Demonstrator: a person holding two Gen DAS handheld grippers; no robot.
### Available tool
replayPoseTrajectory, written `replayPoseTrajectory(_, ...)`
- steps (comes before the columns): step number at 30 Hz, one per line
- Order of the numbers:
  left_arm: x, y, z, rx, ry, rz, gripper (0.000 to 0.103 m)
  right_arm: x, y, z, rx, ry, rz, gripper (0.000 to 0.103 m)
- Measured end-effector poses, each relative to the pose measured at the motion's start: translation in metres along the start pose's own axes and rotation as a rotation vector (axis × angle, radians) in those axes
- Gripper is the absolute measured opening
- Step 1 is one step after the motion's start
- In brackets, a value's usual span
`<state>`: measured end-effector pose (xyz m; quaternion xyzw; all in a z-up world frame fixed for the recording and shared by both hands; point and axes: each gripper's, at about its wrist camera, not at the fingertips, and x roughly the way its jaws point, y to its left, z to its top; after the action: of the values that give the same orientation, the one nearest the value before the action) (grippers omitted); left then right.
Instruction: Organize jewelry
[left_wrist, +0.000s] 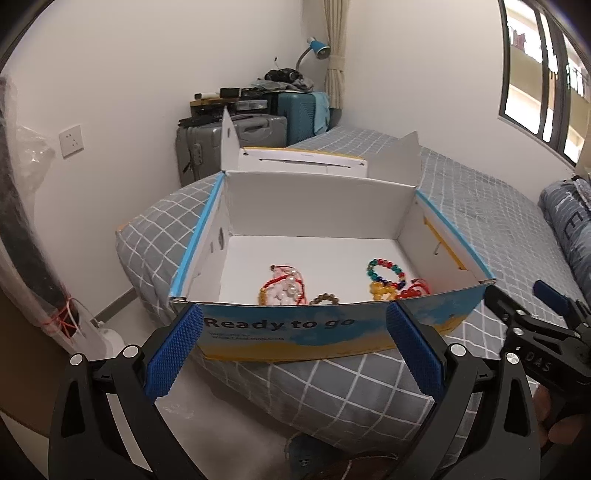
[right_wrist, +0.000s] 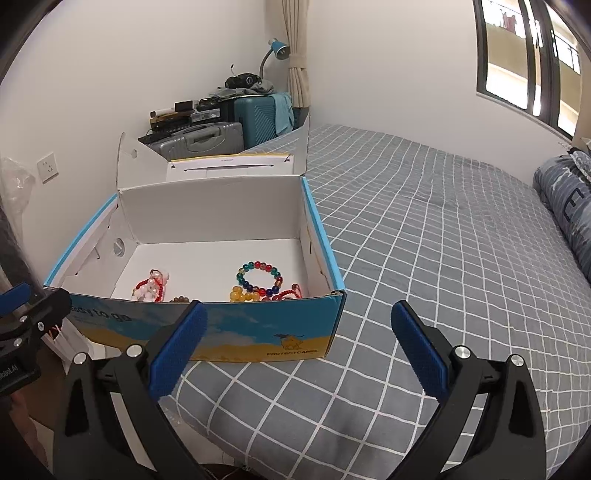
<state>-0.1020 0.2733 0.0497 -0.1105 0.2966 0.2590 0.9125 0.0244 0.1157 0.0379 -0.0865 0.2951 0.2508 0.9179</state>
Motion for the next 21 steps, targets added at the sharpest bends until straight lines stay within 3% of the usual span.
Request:
replayPoseTrajectory(4, -0.0009, -0.0063, -0.0015, 0.026, -0.008, 0.014, 0.097, 0.0014, 0.0015, -0.0003, -0.004, 0.005, 0.001, 0.096)
replayPoseTrajectory(8, 0.0000, -0.0043, -0.0007, 0.006, 0.005, -0.031, 0.097, 0.0015, 0.0012, 0.0002, -0.009, 0.006, -0.001, 0.096)
replayPoseTrajectory(21, 0.0013, -0.0058, -0.0006, 0.005, 0.015, -0.003, 0.097, 0.0028, 0.0014, 0.0025, -0.006, 0.011, 0.002, 0.096)
